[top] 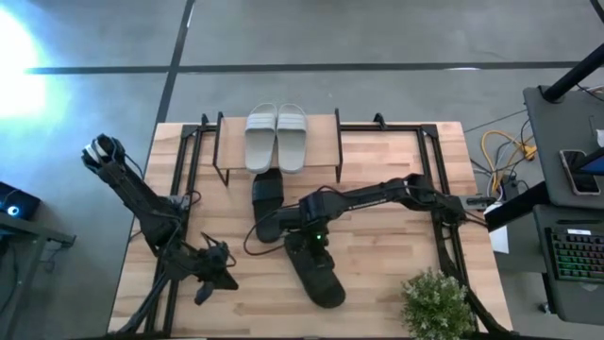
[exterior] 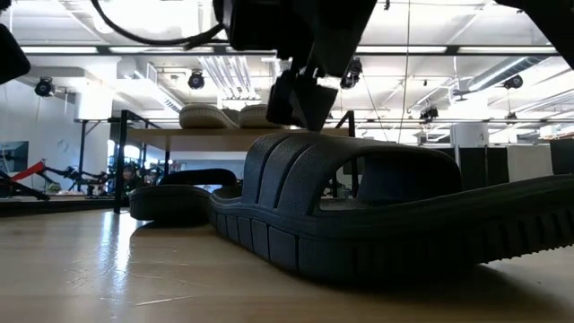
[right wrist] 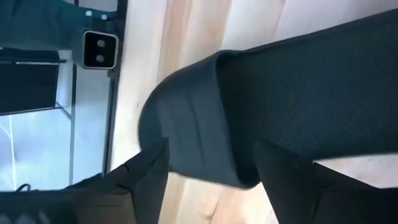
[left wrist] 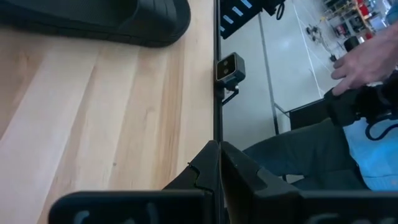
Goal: Pick and place slides into the shelf
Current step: Put the black slide under the shelf
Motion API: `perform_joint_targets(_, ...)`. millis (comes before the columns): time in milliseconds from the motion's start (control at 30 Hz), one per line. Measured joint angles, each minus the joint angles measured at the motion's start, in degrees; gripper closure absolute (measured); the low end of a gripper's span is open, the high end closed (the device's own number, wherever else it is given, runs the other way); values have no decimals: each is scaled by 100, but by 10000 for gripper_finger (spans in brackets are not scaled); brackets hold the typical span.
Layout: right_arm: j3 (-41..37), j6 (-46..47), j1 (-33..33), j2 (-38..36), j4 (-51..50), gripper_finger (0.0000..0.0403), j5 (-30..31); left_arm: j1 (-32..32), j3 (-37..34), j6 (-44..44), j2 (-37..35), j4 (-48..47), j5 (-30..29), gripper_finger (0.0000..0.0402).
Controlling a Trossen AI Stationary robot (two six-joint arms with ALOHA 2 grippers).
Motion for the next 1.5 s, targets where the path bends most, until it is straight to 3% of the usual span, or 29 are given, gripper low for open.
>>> perform_joint_targets(400,-582,71,154,2,511,147,-21,4,15,-150,-38,8,-63,402)
perform_joint_targets(700,-801,78,390,2,627,159,-129,4,15,-150,-38,5,-90,402)
perform_joint_targets(900,-822,81,407,2,678,211,-411,4,15,-150,-38,5,-149,402)
perform_joint_targets(1233,-842,220,428,2,780,374,-499,4,15,-150,-38,5,-149,402)
perform_joint_targets(1500,-836,926,434,-9,826,389,-568,0,15,-144,-38,5,-149,402)
